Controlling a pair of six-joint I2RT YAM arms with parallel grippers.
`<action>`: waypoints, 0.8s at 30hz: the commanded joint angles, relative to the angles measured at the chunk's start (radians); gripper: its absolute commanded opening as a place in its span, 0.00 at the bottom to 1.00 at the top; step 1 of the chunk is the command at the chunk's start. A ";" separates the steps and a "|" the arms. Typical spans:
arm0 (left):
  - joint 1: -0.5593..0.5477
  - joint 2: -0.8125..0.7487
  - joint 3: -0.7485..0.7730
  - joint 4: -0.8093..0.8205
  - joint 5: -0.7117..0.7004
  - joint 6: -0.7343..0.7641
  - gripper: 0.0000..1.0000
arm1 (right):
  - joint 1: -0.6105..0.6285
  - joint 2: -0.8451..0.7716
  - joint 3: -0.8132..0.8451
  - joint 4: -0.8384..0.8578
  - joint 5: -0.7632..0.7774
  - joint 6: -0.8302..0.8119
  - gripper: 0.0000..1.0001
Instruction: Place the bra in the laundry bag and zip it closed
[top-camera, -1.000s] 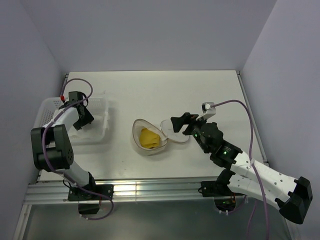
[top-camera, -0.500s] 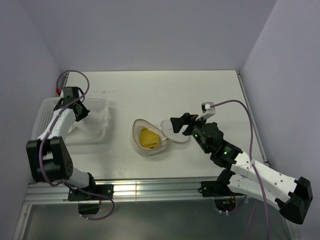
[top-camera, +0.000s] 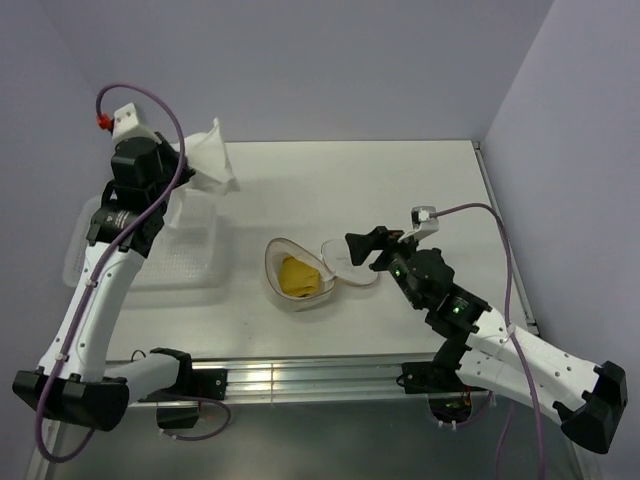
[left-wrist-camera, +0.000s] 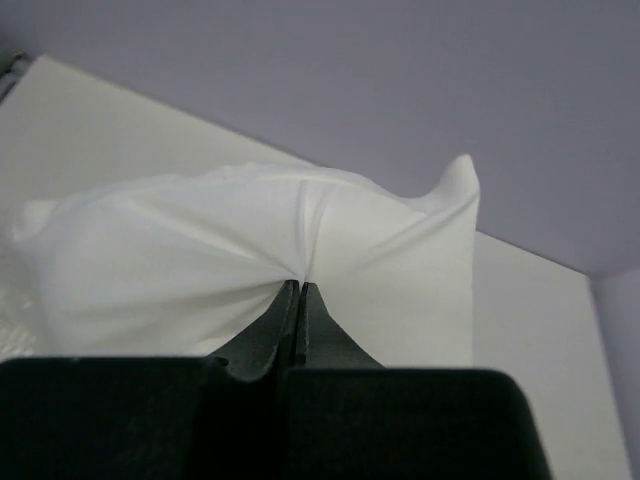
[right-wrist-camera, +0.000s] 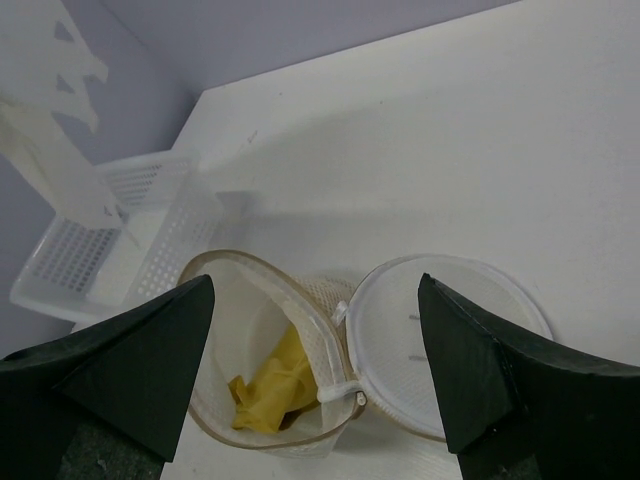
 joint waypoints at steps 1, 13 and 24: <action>-0.163 0.041 0.162 0.034 -0.074 0.007 0.00 | -0.007 -0.071 -0.023 0.036 0.075 0.007 0.89; -0.541 0.766 0.847 0.151 0.007 0.204 0.00 | -0.007 -0.275 -0.081 0.031 0.180 0.002 0.88; -0.583 0.996 0.842 0.226 0.257 0.081 0.83 | -0.007 -0.310 -0.060 -0.059 0.265 -0.033 0.84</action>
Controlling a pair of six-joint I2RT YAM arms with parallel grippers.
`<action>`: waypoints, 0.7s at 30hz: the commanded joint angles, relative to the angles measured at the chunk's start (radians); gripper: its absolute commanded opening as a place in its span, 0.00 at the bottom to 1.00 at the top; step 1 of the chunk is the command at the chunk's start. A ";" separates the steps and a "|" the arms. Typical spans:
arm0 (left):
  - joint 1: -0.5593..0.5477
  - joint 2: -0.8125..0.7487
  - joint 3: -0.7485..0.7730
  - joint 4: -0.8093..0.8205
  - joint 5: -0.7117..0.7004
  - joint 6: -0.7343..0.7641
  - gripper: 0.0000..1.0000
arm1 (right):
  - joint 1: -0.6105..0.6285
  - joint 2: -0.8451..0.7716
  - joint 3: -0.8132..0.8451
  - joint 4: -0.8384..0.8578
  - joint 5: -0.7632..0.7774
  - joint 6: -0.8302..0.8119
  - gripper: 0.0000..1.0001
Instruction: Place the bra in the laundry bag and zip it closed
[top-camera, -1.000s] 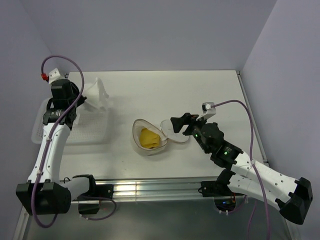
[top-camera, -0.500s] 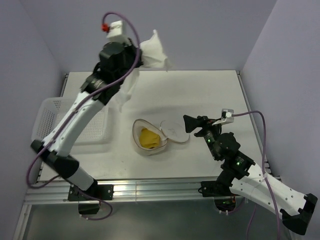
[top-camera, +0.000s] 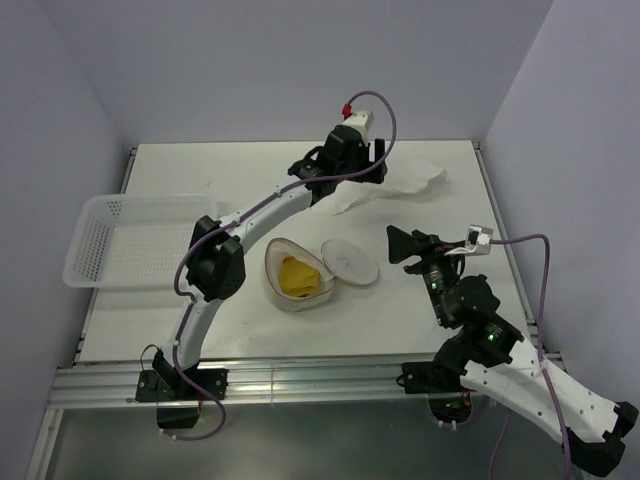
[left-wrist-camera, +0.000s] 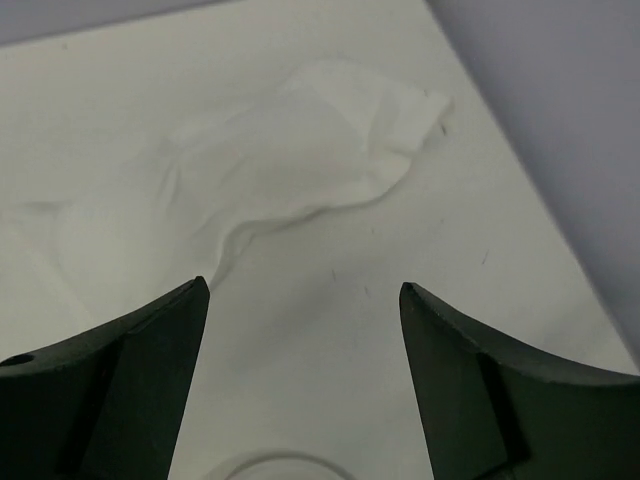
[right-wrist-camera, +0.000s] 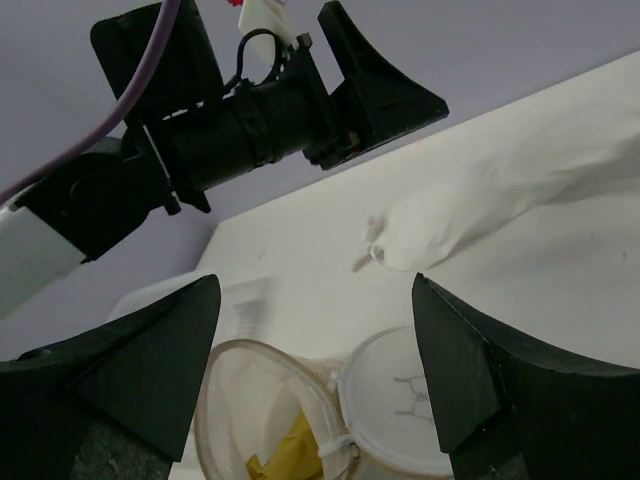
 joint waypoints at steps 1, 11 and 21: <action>-0.001 -0.198 -0.076 0.093 0.038 -0.031 0.84 | -0.004 0.056 0.023 -0.046 0.070 -0.019 0.84; 0.005 -0.848 -0.760 0.271 0.001 -0.117 0.83 | -0.122 0.460 0.213 -0.156 -0.064 -0.053 0.18; 0.002 -1.277 -1.144 0.074 0.099 -0.112 0.82 | -0.388 0.961 0.475 -0.149 -0.235 -0.065 0.11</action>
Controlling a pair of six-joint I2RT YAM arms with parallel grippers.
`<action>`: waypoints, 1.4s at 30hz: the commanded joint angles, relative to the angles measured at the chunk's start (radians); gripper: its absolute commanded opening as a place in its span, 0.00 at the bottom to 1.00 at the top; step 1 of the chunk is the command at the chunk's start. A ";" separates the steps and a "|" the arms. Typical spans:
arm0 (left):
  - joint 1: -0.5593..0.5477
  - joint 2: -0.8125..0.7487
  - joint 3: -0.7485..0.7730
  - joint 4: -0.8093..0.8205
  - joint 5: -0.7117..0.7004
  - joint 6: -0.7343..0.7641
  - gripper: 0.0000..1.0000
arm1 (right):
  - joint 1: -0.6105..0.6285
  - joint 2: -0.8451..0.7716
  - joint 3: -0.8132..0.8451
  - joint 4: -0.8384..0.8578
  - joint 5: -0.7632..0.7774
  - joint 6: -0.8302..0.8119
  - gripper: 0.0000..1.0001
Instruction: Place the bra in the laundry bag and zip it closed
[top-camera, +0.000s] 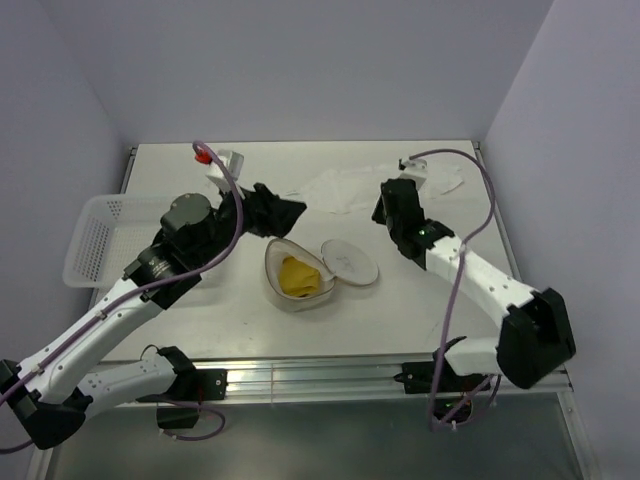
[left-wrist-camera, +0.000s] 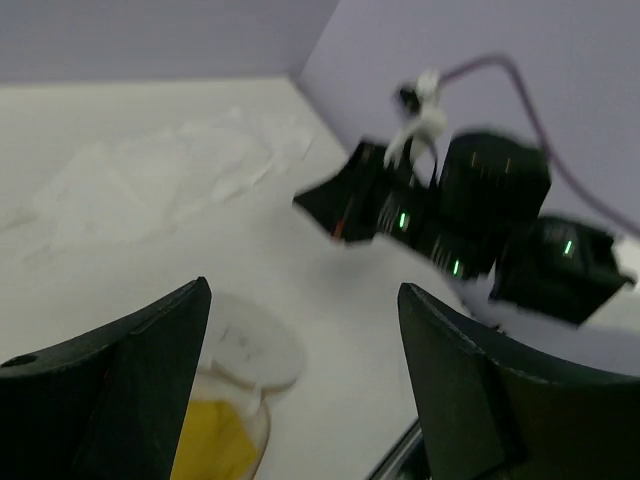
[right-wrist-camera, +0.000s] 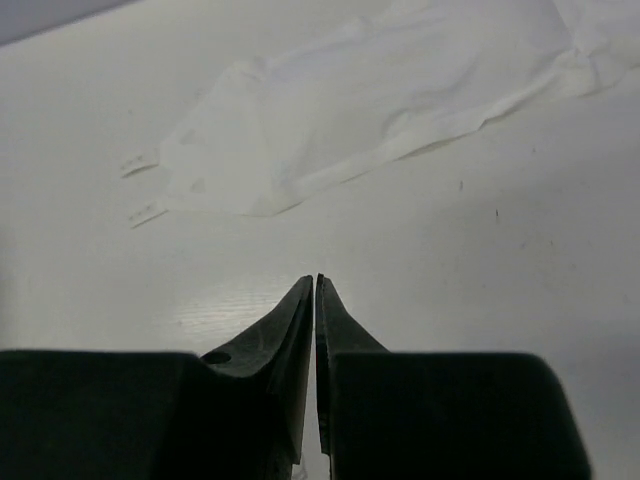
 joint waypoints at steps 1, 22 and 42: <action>-0.003 -0.093 -0.096 -0.181 0.002 0.019 0.82 | -0.087 0.150 0.141 0.011 -0.062 -0.001 0.11; 0.001 -0.285 -0.317 -0.310 0.015 0.170 0.85 | -0.077 1.114 1.148 -0.598 -0.115 -0.104 0.73; 0.176 -0.265 -0.342 -0.259 0.161 0.146 0.84 | -0.278 0.591 0.485 -0.411 -0.010 -0.176 0.67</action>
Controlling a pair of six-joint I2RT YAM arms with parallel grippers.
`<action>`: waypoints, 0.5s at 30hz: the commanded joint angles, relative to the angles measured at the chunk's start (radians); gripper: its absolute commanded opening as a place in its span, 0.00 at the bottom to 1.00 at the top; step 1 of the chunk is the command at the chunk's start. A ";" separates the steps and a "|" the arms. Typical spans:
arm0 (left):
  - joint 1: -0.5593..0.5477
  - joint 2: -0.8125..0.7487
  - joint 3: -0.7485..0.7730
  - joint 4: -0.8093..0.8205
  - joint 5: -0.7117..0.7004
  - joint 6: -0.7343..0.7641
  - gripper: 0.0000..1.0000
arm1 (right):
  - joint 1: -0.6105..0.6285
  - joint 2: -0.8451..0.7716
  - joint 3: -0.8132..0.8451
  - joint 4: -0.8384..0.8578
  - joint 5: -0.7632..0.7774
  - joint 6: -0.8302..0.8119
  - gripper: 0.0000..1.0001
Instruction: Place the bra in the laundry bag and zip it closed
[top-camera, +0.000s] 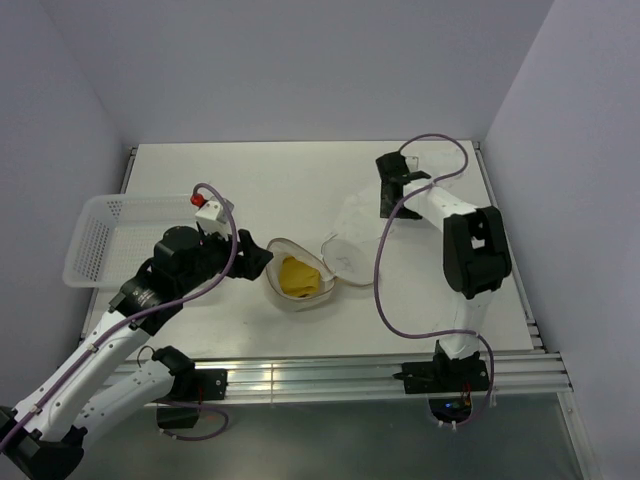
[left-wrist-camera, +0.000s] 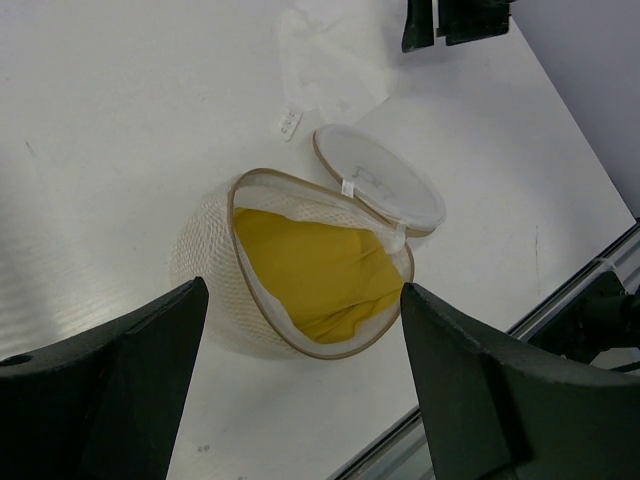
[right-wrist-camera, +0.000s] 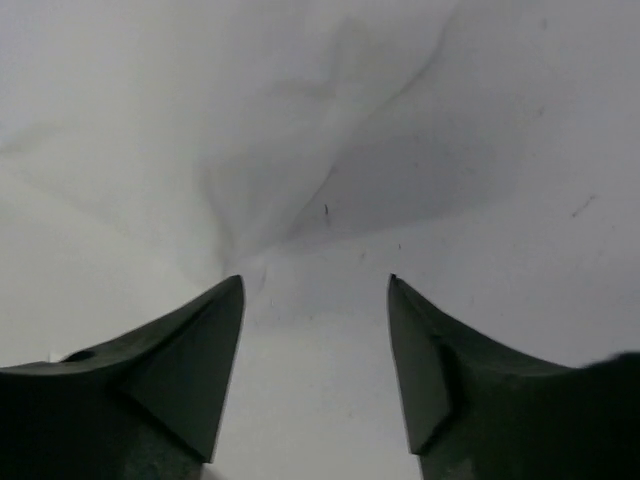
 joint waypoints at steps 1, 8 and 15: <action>0.030 -0.006 -0.004 0.058 0.075 0.007 0.84 | -0.054 -0.130 -0.049 0.114 -0.069 0.001 0.73; 0.065 -0.018 -0.010 0.063 0.113 0.003 0.84 | -0.175 0.020 0.123 0.162 -0.163 0.154 0.95; 0.071 -0.035 -0.014 0.069 0.132 0.003 0.84 | -0.266 0.210 0.325 0.123 -0.226 0.248 0.95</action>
